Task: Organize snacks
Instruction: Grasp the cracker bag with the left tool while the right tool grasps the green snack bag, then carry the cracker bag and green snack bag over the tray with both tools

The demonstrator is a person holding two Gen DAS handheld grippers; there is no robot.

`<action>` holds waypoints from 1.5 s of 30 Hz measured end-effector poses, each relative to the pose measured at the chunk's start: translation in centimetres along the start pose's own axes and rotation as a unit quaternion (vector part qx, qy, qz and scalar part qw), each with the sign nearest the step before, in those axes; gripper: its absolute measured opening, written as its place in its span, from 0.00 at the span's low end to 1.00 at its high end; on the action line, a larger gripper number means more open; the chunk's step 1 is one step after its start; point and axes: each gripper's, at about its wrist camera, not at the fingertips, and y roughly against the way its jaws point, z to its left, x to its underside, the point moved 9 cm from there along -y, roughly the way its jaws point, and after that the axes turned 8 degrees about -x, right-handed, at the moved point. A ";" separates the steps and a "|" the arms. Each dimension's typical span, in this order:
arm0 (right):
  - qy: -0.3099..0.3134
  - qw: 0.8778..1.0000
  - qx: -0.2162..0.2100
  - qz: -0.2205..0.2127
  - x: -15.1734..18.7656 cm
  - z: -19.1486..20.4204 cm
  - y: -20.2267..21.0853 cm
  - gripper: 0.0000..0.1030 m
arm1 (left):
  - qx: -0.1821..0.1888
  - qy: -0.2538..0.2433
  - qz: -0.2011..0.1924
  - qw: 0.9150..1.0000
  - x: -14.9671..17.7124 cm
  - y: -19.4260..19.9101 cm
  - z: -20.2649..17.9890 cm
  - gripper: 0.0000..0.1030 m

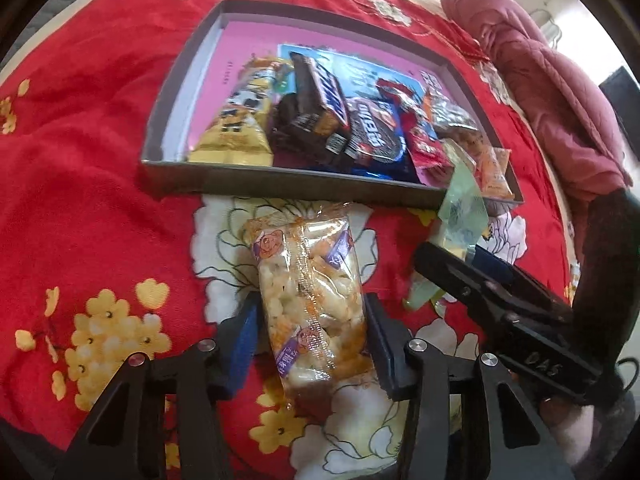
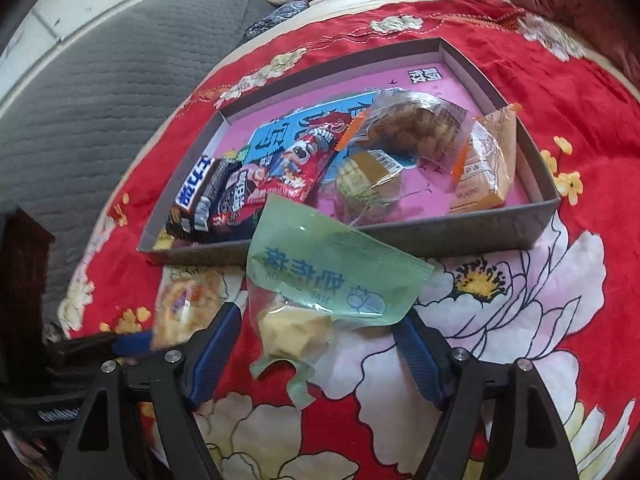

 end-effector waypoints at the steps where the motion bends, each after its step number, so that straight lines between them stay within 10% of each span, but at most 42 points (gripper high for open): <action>1: 0.013 1.000 0.011 0.000 0.1 0.1 0.0 0.63 | 0.001 0.000 -0.001 1.000 0.0 0.1 0.1 0.50; 6: 0.029 0.999 -0.012 -0.001 0.2 0.6 0.2 0.36 | 0.004 -0.001 -0.004 1.000 -0.2 0.4 -0.2 0.50; 45: 0.041 0.991 -0.026 -0.124 -6.5 -1.4 5.7 0.36 | -0.033 -0.048 -0.109 0.992 -10.6 3.4 -6.4 0.50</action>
